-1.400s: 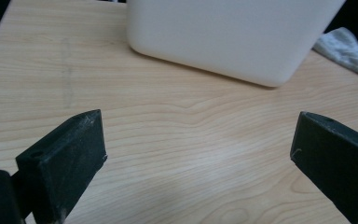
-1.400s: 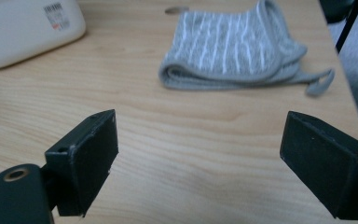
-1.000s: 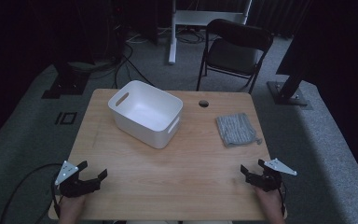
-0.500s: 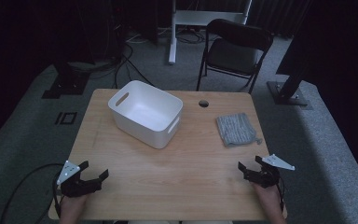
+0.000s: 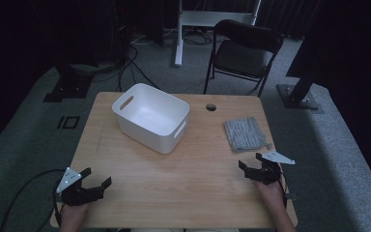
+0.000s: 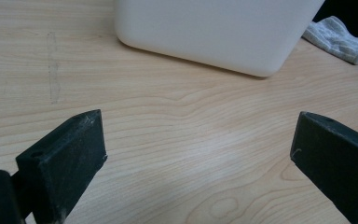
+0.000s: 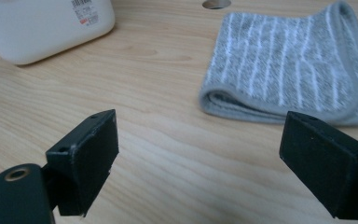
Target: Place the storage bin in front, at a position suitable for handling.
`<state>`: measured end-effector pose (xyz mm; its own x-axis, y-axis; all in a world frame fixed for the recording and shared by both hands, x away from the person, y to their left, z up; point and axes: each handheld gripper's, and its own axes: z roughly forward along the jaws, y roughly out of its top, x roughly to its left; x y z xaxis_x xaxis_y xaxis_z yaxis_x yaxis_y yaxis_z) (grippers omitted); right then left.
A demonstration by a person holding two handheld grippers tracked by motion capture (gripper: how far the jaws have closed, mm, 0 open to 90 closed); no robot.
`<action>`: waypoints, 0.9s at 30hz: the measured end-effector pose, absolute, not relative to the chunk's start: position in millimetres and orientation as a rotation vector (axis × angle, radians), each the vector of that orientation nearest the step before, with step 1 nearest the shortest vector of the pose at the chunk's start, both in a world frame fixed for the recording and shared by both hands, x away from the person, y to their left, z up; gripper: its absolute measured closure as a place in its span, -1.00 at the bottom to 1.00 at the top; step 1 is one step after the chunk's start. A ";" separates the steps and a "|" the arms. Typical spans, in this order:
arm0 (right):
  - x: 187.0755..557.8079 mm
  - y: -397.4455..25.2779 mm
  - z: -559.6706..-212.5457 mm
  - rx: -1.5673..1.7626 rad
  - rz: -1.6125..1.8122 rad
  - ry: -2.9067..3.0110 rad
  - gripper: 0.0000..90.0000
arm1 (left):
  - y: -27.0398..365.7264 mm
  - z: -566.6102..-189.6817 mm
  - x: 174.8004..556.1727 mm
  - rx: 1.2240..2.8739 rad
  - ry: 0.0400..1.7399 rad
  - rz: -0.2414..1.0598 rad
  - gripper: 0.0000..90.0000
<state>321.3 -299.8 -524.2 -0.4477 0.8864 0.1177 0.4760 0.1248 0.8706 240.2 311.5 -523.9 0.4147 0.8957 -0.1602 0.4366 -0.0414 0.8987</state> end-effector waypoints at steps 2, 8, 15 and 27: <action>325.5 -296.5 -523.3 1.308 1.269 1.986 -0.75 | 312.0 -524.7 240.1 1.657 1.188 0.560 -0.93; 336.6 -286.8 -520.2 1.305 1.299 1.998 -0.71 | 315.9 -525.0 238.8 1.648 1.193 0.549 -0.93; 349.0 -272.1 -513.7 1.278 1.318 1.999 -0.71 | 315.7 -524.9 238.9 1.652 1.189 0.543 -0.93; 370.0 -246.2 -507.5 1.233 1.346 2.048 -0.71 | 314.4 -525.6 239.1 1.663 1.185 0.534 -0.93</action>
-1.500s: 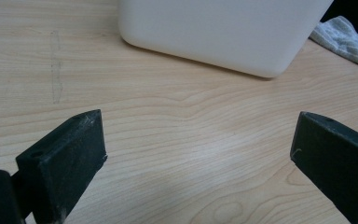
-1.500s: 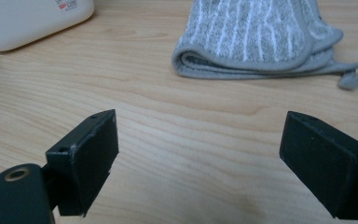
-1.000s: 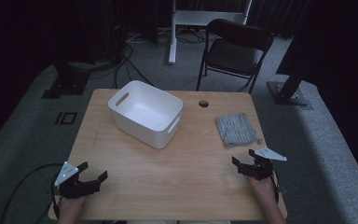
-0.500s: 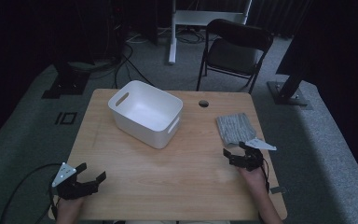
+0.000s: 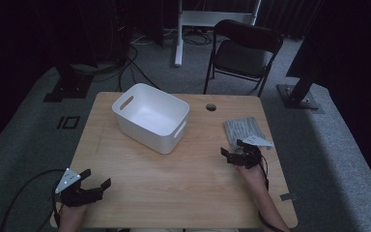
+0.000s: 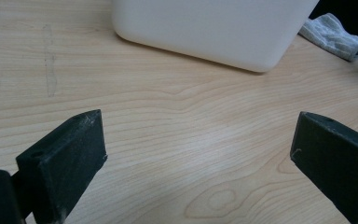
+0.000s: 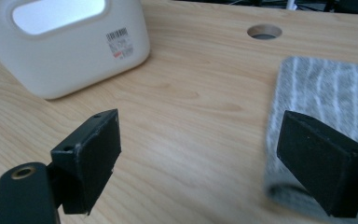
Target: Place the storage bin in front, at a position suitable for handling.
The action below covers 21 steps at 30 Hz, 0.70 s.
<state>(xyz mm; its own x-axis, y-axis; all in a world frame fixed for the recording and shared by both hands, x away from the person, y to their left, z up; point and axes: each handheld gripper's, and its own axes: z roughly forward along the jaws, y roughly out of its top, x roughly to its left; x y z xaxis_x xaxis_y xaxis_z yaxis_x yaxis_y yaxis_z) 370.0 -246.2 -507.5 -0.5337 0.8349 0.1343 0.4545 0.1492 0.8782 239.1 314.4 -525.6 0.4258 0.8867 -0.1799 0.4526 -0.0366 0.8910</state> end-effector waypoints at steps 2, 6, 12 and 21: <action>372.0 -244.2 -506.2 1.230 1.351 2.051 -0.71 | 314.5 -525.5 238.9 1.662 1.184 0.533 -0.93; 381.3 -233.7 -499.2 1.209 1.365 2.067 -0.71 | 315.2 -525.2 238.8 1.661 1.183 0.530 -0.93; 390.5 -217.8 -491.3 1.171 1.378 2.092 -0.70 | 316.0 -525.1 238.5 1.655 1.182 0.528 -0.93; 405.5 -193.3 -479.6 1.127 1.414 2.116 -0.70 | 315.3 -525.3 238.7 1.657 1.172 0.510 -0.93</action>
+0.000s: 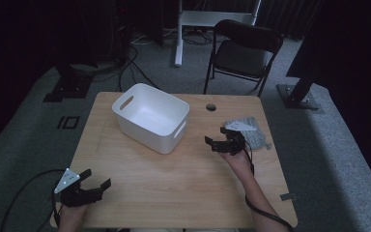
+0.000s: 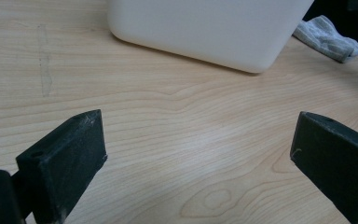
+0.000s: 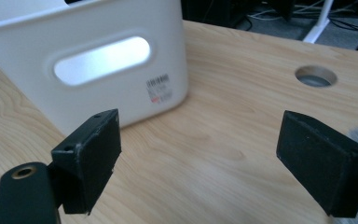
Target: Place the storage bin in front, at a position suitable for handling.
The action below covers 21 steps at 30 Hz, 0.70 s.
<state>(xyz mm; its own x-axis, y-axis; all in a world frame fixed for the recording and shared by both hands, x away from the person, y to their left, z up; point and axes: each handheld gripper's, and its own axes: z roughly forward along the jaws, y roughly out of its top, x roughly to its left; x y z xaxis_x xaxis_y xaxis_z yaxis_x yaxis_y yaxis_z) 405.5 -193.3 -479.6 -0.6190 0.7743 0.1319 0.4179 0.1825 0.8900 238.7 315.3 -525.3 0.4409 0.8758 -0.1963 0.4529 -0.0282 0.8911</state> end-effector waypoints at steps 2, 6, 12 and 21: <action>408.5 -188.0 -477.4 1.120 1.416 2.123 -0.70 | 314.7 -524.8 238.7 1.654 1.168 0.512 -0.93; 414.0 -178.0 -470.5 1.092 1.423 2.134 -0.69 | 313.9 -523.4 238.0 1.657 1.158 0.516 -0.93; 420.8 -165.0 -463.2 1.065 1.435 2.151 -0.69 | 313.4 -523.9 238.3 1.662 1.158 0.511 -0.93; 433.5 -147.2 -454.0 1.033 1.434 2.167 -0.70 | 311.9 -524.9 239.1 1.676 1.149 0.502 -0.92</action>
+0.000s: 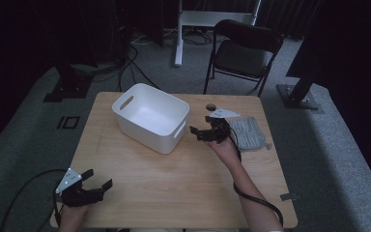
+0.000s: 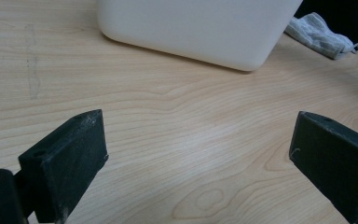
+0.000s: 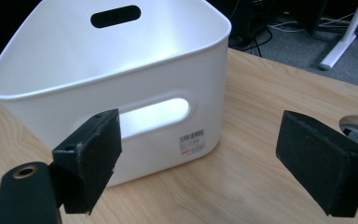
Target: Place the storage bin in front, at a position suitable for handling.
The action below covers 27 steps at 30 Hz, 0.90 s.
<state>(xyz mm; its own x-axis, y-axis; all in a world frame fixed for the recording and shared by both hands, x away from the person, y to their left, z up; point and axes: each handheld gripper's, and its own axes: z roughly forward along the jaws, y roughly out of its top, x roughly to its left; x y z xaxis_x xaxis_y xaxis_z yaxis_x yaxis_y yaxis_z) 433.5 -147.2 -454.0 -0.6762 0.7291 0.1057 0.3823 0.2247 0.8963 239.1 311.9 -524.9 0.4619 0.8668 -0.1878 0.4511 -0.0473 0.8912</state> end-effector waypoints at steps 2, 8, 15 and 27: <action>434.9 -145.9 -453.1 1.029 1.429 2.173 -0.69 | 311.8 -524.9 239.0 1.676 1.149 0.502 -0.92; 441.6 -139.0 -446.0 1.010 1.424 2.182 -0.69 | 311.8 -525.3 238.9 1.679 1.152 0.499 -0.91; 449.1 -130.0 -437.9 1.003 1.437 2.189 -0.70 | 312.5 -525.2 238.5 1.679 1.152 0.496 -0.91; 469.1 -115.7 -429.1 1.023 1.435 2.174 -0.69 | 313.9 -525.6 238.5 1.673 1.156 0.492 -0.91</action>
<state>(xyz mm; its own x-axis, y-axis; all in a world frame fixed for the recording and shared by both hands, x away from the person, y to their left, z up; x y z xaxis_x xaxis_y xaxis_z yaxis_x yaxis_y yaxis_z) 469.1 -115.7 -429.1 -0.6825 0.7237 0.1024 0.3787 0.2303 0.8964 238.5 313.9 -525.6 0.4596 0.8659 -0.1975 0.4580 -0.0406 0.8880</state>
